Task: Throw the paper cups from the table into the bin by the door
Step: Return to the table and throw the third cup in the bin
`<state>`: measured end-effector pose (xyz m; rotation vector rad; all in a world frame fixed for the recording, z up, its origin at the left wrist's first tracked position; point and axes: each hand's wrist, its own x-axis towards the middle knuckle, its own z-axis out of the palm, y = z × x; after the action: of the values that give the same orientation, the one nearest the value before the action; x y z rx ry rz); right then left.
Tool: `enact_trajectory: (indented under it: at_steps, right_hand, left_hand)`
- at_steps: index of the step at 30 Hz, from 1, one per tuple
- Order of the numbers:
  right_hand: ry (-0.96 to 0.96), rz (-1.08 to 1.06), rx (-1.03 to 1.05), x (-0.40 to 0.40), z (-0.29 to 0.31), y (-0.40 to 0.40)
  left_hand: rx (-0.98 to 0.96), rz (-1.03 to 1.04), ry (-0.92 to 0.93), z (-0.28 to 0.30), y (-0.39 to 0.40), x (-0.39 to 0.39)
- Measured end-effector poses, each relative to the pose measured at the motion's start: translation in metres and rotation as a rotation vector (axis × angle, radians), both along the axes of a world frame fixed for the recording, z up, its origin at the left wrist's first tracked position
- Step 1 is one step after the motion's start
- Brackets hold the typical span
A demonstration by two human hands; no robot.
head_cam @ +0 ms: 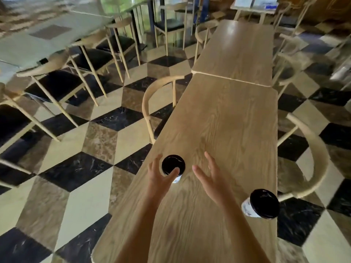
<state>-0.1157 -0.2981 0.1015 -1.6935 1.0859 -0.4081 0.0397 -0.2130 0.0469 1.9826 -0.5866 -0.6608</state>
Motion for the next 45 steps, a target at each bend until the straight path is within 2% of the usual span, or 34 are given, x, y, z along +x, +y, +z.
enact_trajectory:
  at_steps: [9, 15, 22, 26, 31, 41, 45]
  right_hand:
    - [0.039, -0.075, 0.091, 0.019, -0.031, -0.020]
    - [0.053, -0.075, 0.127, 0.023, -0.039, -0.020]
    - [0.050, -0.098, 0.072, 0.016, -0.034, -0.015]
    - [0.063, -0.153, 0.051, -0.005, -0.025, -0.014]
    - [-0.045, -0.296, 0.021, -0.042, -0.002, -0.007]
    - [-0.231, -0.637, -0.101, -0.190, 0.051, 0.047]
    - [-0.215, -0.787, -0.204, -0.274, 0.071, 0.094]
  left_hand:
    - [0.150, -0.095, -0.026, -0.034, -0.044, 0.002]
    - [0.155, -0.099, -0.030, -0.043, -0.048, 0.009]
    - [-0.039, -0.062, 0.120, -0.007, -0.040, 0.019]
    - [-0.211, -0.084, 0.299, 0.035, -0.039, 0.010]
    - [-0.336, -0.161, 0.613, 0.073, -0.046, -0.025]
    - [-0.371, -0.535, 0.721, 0.123, -0.037, -0.166]
    - [-0.348, -0.713, 0.713, 0.139, -0.014, -0.249]
